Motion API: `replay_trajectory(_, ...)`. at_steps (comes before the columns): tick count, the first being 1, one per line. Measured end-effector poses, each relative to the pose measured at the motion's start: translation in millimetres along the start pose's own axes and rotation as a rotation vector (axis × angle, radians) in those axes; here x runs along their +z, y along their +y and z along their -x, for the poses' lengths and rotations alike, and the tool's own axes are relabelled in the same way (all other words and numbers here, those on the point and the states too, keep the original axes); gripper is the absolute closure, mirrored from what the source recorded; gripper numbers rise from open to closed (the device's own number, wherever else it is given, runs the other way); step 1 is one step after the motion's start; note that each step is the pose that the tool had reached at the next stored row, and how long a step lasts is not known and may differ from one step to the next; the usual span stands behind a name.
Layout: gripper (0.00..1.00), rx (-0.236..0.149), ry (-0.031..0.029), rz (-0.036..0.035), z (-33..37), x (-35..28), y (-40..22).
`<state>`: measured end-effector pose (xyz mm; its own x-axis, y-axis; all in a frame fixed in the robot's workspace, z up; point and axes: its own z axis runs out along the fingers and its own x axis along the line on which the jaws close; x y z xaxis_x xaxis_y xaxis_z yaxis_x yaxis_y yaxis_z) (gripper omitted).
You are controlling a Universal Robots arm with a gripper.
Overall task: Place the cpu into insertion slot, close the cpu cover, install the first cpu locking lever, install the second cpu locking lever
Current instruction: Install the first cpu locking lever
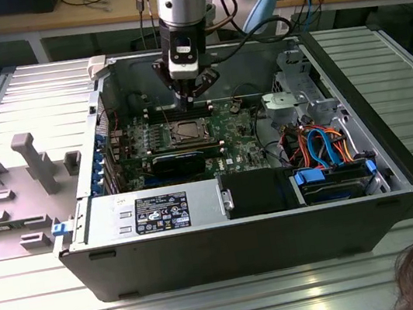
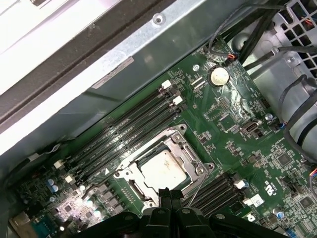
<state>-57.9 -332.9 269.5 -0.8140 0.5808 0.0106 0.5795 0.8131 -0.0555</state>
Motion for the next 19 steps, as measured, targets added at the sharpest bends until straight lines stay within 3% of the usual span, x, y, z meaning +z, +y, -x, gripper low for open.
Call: replay_trajectory(19, 0.89, -0.100, -0.0055, -0.0010, 0.0, 0.0, 0.0)
